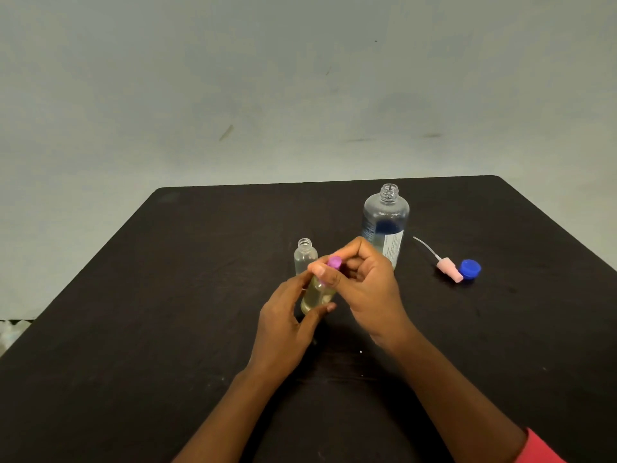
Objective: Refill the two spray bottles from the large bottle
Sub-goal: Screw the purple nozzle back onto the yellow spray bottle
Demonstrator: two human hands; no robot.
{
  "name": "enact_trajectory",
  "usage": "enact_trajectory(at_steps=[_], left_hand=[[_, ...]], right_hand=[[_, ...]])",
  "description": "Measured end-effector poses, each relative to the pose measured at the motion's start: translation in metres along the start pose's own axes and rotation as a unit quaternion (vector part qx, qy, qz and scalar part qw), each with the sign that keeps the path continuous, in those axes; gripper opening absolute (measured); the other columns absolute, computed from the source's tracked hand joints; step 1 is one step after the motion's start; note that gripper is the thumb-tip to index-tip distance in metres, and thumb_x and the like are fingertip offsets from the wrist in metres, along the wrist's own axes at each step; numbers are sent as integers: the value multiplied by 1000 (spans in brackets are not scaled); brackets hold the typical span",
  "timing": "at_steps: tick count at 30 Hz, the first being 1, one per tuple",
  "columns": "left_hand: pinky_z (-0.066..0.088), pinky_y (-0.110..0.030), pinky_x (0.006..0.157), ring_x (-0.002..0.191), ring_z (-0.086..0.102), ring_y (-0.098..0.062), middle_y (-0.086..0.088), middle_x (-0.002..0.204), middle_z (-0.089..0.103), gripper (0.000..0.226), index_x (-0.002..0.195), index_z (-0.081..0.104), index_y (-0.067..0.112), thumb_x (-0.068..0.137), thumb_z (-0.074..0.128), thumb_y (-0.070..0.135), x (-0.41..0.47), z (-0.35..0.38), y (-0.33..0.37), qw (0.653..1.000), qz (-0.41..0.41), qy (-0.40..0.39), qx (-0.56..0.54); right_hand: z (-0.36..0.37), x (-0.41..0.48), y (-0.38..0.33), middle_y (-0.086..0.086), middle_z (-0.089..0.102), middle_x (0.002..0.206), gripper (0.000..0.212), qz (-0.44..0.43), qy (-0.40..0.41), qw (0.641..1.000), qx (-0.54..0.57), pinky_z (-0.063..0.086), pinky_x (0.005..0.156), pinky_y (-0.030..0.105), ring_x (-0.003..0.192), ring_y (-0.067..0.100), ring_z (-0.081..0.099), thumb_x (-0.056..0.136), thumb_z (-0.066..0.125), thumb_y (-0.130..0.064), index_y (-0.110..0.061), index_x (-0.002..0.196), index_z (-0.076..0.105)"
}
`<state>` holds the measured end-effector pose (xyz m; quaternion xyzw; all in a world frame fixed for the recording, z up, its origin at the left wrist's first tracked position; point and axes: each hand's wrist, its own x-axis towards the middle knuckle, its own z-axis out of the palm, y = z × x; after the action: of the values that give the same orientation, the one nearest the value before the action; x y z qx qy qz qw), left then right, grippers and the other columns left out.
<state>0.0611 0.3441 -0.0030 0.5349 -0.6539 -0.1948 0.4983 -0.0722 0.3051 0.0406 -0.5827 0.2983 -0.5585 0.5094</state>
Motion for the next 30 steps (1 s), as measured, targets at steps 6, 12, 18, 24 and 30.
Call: enact_trajectory(at_steps=[6, 12, 18, 24, 30], left_hand=[[53, -31, 90, 108, 61, -6, 9, 116, 64, 48, 127, 56, 21, 82, 71, 30, 2, 0, -6, 1000, -6, 7, -6], [50, -19, 90, 106, 59, 1, 16, 113, 62, 47, 121, 47, 43, 82, 69, 31, 1, -2, -2, 1000, 4, 13, 14], [51, -22, 88, 104, 61, -2, 11, 111, 64, 47, 125, 53, 31, 82, 72, 28, 1, -1, -5, 1000, 11, 8, 14], [46, -12, 86, 103, 57, 5, 26, 106, 58, 47, 123, 51, 34, 80, 69, 29, 1, -3, -4, 998, 38, 31, 50], [48, -18, 90, 107, 59, -1, 15, 113, 62, 44, 120, 56, 29, 79, 65, 41, 2, -5, -2, 998, 22, 50, 12]], right_hand=[[-3, 1, -1, 10, 72, 95, 27, 6, -72, 997, 23, 55, 86, 35, 97, 24, 68, 84, 68, -10, -8, 110, 60], [-1, 0, 1, 9, 74, 95, 11, -12, -34, 999, -14, 56, 85, 38, 95, 23, 71, 84, 69, -8, -4, 94, 65], [3, -3, 0, 11, 73, 85, 18, -14, 11, 1000, -26, 58, 72, 50, 82, 29, 71, 78, 77, -12, -10, 81, 60], [9, -6, 0, 9, 74, 84, 22, -29, 36, 999, -14, 58, 77, 48, 82, 25, 73, 74, 78, -19, -15, 77, 57], [11, -7, -1, 6, 73, 99, 33, -48, 5, 999, 19, 56, 86, 37, 97, 22, 70, 72, 81, -23, -16, 99, 62]])
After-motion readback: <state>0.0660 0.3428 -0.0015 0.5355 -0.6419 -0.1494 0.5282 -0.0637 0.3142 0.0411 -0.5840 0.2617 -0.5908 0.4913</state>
